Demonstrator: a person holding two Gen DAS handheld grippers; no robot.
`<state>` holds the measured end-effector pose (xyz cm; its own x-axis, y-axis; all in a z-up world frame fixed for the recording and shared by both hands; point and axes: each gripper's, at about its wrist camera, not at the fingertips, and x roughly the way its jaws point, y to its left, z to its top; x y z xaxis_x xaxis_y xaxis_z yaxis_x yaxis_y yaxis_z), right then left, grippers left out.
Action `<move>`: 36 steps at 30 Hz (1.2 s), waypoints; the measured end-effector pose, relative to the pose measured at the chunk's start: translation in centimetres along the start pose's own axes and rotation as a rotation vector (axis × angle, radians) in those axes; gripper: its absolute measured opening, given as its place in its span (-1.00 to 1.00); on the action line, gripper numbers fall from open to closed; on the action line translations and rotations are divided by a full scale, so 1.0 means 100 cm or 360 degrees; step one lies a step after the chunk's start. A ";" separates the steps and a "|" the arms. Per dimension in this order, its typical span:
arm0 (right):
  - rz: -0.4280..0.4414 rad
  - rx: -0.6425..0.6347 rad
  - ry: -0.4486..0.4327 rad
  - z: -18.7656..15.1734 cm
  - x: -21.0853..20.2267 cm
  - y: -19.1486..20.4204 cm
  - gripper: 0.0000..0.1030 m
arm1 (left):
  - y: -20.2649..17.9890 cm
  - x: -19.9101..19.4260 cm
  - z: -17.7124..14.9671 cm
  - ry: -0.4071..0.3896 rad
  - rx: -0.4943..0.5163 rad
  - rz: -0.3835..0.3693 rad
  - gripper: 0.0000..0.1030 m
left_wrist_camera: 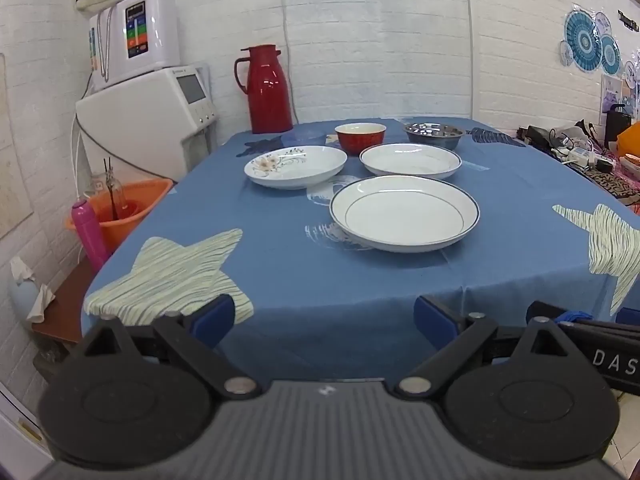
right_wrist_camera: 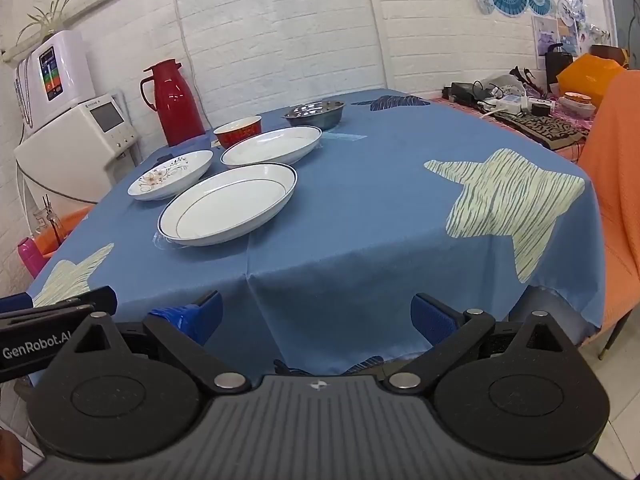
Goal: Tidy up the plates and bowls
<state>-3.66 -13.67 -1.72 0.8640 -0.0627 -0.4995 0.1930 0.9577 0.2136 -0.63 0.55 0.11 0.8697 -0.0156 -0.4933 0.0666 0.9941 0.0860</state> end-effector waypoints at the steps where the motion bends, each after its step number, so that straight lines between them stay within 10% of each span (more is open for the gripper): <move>1: 0.0002 0.0001 0.0000 0.000 0.000 0.001 0.72 | 0.000 0.000 0.000 0.0002 0.0003 0.0002 0.85; 36: 0.0055 0.0041 0.0045 -0.003 0.006 -0.002 0.72 | -0.001 -0.013 0.004 -0.0077 0.0027 0.0046 0.85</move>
<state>-3.34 -13.81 -2.28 0.8571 -0.0212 -0.5147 0.1753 0.9515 0.2527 -1.56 0.39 1.11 0.8941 0.0076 -0.4478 0.0489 0.9922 0.1145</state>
